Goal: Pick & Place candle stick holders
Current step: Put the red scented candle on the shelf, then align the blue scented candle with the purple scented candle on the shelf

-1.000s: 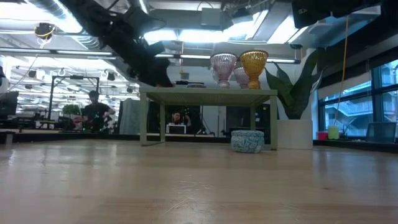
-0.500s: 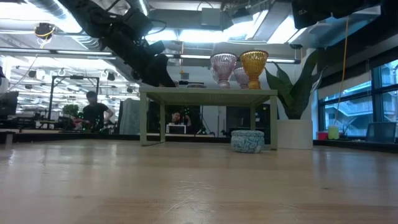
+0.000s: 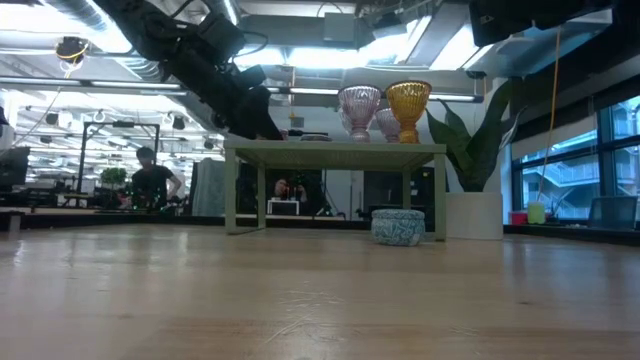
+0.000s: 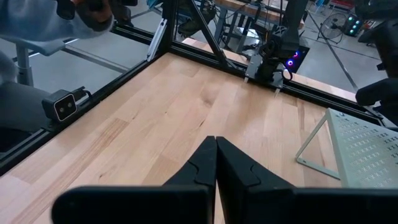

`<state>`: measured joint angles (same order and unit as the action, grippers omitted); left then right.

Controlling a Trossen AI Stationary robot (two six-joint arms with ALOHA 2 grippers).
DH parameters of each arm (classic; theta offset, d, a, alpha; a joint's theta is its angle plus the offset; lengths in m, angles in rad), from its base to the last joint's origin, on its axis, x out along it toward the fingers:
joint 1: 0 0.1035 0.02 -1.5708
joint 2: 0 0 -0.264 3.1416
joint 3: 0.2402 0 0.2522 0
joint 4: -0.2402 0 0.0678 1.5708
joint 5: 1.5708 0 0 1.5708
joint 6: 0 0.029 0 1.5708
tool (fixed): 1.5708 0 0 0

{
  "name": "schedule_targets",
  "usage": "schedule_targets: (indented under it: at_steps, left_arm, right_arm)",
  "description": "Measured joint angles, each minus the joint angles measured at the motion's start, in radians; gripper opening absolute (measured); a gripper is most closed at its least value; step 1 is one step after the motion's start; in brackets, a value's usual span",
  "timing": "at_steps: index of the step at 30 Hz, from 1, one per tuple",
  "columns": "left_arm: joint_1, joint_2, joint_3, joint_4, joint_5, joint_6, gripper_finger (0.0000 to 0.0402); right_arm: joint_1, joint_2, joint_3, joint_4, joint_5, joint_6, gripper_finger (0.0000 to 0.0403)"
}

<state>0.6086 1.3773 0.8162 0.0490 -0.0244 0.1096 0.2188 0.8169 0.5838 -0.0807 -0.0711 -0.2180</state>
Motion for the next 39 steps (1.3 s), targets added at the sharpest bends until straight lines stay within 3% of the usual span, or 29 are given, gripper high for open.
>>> schedule_targets:
  at_steps: [13, 21, 32, 39]
  left_arm:
    - [-0.002, 0.000, 0.000, 0.002, 0.000, -0.007, 0.0349]
    - [-0.065, -0.055, 0.000, 0.067, -0.053, 0.078, 0.0349]
    - [-0.343, -0.320, 0.000, 0.003, 0.023, 0.051, 0.0347]
    - [-0.544, -0.333, 0.000, -0.229, 0.125, -0.121, 0.0347]
  right_arm:
    - [0.000, 0.000, 0.000, 0.000, 0.000, 0.000, 0.0007]
    - [0.000, 0.000, 0.000, 0.000, 0.000, 0.000, 0.0007]
    - [0.000, 0.000, 0.000, 0.000, -0.011, 0.038, 0.0007]
    - [0.000, 0.000, 0.000, 0.042, -0.052, 0.183, 0.0007]
